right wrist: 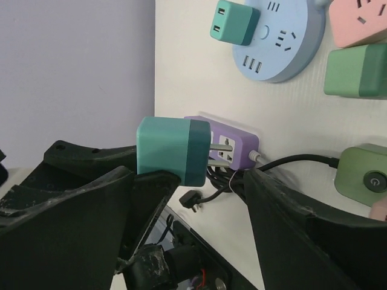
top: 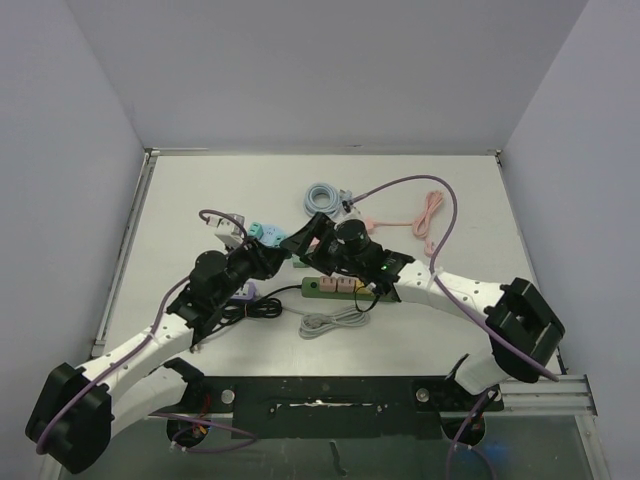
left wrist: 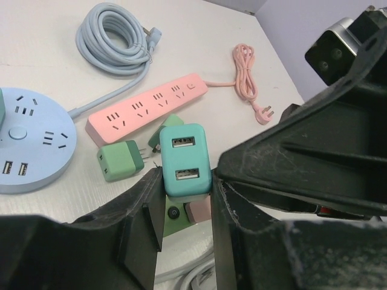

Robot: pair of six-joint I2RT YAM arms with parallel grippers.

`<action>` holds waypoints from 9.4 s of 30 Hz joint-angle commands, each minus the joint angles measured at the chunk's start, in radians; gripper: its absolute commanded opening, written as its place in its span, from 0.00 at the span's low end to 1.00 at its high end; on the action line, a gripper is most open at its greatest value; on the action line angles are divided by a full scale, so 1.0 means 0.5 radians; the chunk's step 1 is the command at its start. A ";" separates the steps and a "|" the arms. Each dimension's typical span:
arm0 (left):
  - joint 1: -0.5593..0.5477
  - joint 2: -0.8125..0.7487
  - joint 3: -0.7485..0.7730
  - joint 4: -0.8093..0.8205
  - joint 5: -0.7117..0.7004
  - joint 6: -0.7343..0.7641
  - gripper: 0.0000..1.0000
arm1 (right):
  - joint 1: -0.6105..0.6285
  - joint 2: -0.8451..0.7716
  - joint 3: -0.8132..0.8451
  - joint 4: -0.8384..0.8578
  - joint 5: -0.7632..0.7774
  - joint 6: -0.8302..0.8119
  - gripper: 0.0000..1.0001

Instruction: Insert the plug

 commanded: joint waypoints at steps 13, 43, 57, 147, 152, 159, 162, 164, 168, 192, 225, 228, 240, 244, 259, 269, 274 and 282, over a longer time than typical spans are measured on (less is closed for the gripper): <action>0.035 -0.081 0.469 -0.521 0.437 -0.356 0.14 | -0.082 -0.809 -0.504 0.308 -0.303 -2.029 0.92; 0.044 -0.018 0.710 -0.836 0.641 -0.352 0.40 | 0.107 -0.443 -0.113 0.158 -0.258 -2.536 0.20; 0.264 0.050 0.720 -0.872 1.144 -0.385 0.57 | 0.108 -0.510 -0.088 -0.089 -0.450 -2.850 0.19; 0.362 1.374 1.245 -1.145 0.109 1.167 0.08 | 0.107 -1.251 -0.868 0.183 0.439 -1.765 0.83; 0.330 1.415 1.279 -1.239 0.022 1.179 0.08 | 0.107 -1.274 -0.887 0.172 0.457 -1.765 0.83; 0.302 1.660 1.506 -1.670 -0.135 1.173 0.04 | 0.103 -1.306 -0.900 0.151 0.477 -1.768 0.83; 0.300 1.813 1.612 -1.877 -0.179 1.137 0.00 | 0.103 -1.316 -0.903 0.143 0.483 -1.771 0.83; 0.297 1.905 1.642 -1.965 -0.176 1.116 0.00 | 0.101 -1.328 -0.903 0.134 0.487 -1.773 0.83; 0.290 1.978 1.640 -2.032 -0.139 1.083 0.00 | 0.101 -1.344 -0.906 0.124 0.498 -1.777 0.83; 0.366 2.164 1.800 -2.334 0.144 0.935 0.06 | 0.100 -1.402 -0.882 0.043 0.560 -1.732 0.83; 0.436 0.136 0.773 -1.294 0.243 0.369 0.55 | -0.294 0.222 0.520 -1.000 0.621 -1.235 0.81; 0.444 0.032 0.651 -1.264 0.227 0.357 0.55 | -0.294 0.395 0.651 -1.064 0.667 -1.137 0.79; 0.455 -0.067 0.533 -1.239 0.253 0.354 0.56 | -0.294 0.777 0.840 -1.106 0.786 -0.790 0.70; 0.455 -0.083 0.521 -1.236 0.251 0.351 0.55 | -0.296 0.825 0.847 -1.109 0.797 -0.754 0.69; 0.460 -0.070 0.524 -1.242 0.248 0.351 0.56 | -0.304 0.914 0.903 -1.140 0.722 -0.787 0.73; 0.472 -0.055 0.524 -1.238 0.263 0.348 0.56 | -0.307 0.792 0.834 -1.067 0.679 -0.957 0.40; 0.471 -0.044 0.519 -1.223 0.292 0.336 0.56 | -0.310 0.658 0.749 -0.900 0.667 -1.082 0.40; 0.475 -0.003 0.493 -1.092 0.463 0.231 0.56 | -0.315 0.475 0.670 -0.763 0.579 -1.078 0.41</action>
